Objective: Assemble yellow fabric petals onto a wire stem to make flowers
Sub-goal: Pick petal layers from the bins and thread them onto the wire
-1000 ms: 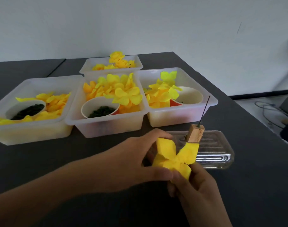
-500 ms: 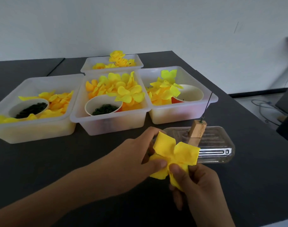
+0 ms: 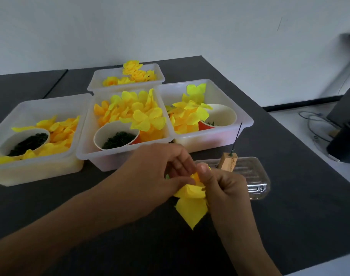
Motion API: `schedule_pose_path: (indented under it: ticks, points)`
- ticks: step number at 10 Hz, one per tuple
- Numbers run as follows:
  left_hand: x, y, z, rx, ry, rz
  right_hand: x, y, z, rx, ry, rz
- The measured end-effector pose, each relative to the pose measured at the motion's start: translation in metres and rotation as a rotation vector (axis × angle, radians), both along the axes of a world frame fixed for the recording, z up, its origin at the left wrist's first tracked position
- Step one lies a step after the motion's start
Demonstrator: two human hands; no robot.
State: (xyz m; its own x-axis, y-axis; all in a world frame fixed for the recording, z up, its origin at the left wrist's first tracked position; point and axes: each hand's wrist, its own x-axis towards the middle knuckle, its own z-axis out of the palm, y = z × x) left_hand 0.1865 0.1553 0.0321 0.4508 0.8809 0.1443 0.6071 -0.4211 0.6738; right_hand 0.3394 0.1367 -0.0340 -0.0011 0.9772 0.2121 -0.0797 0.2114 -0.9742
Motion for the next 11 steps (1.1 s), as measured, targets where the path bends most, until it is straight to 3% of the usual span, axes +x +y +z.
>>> schedule_pose_path:
  ticks: [3,5,6,7,8,9,10,11]
  points:
    - [-0.022,0.099,0.022,0.23,0.032,0.22,-0.003,0.045,0.023,-0.081,0.103,0.162]
    - [-0.002,0.198,0.006,0.455,0.051,0.303,-0.008,0.056,0.009,-0.18,-0.062,0.214]
    - [0.019,0.238,-0.01,0.451,0.26,0.283,-0.007,0.064,-0.001,-0.181,-0.158,0.2]
    - [0.028,0.265,-0.013,0.233,0.412,0.156,-0.003,0.072,-0.009,-0.242,-0.178,0.21]
    - [0.019,0.27,-0.009,-0.034,0.518,-0.129,0.002,0.079,-0.014,-0.225,-0.225,0.237]
    - [0.015,0.256,-0.021,-0.134,0.707,-0.244,0.003,0.079,-0.012,-0.303,-0.261,0.288]
    - [0.019,0.25,-0.041,0.046,0.859,-0.264,0.005,0.086,0.0,-0.355,-0.143,0.27]
    - [0.015,0.259,-0.046,0.237,0.878,-0.193,-0.016,0.099,-0.002,-0.355,-0.257,-0.046]
